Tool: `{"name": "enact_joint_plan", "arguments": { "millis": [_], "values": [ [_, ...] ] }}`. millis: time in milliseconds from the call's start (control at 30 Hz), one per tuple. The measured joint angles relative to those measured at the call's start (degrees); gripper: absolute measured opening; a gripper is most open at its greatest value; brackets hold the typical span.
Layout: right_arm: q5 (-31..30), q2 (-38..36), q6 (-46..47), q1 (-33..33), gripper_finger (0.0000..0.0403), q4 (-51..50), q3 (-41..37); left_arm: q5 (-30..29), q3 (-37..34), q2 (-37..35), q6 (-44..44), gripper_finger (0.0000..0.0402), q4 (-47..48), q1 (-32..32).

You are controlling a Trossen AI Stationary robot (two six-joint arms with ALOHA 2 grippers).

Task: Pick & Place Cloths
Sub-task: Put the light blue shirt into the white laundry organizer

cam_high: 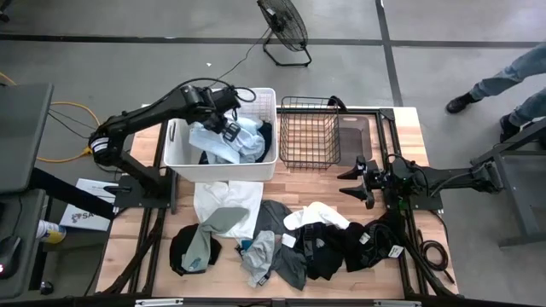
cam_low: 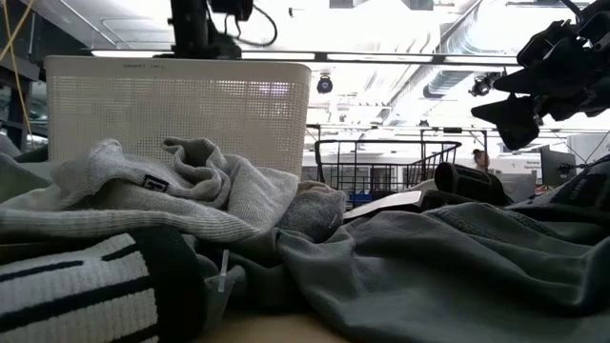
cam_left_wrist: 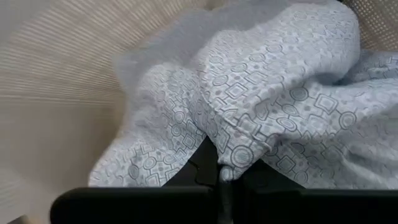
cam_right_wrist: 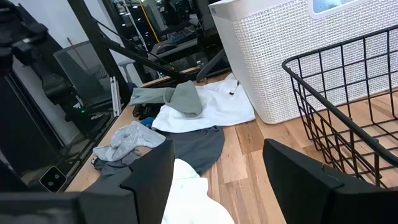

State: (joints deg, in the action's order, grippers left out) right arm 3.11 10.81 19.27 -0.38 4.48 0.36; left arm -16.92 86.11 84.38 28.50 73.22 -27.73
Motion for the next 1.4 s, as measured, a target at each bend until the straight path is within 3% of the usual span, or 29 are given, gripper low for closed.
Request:
{"name": "enact_joint_plan", "arguments": {
  "millis": [200,600,800,1133,1400],
  "values": [
    [0.0,0.0,0.0,0.0,0.0238,0.0,0.0,7.7,-5.8,0.0,-1.4,0.0005,-7.3,-5.7],
    [-0.1,0.0,0.0,0.0,0.0238,0.0,0.0,13.7,-16.9,0.0,-2.5,0.0008,-17.2,-9.9],
    [0.0,0.0,0.0,0.0,0.0238,0.0,0.0,13.8,-17.6,0.0,-2.9,0.0068,-18.0,-9.8],
    [0.0,0.0,0.0,0.0,0.0238,0.0,0.0,18.1,-11.0,0.0,-7.6,0.0221,-15.6,-9.8],
    [0.0,0.0,0.0,0.0,0.0238,0.0,0.0,19.6,1.6,0.0,-13.7,0.0245,-6.9,-9.8]
  ]
}}
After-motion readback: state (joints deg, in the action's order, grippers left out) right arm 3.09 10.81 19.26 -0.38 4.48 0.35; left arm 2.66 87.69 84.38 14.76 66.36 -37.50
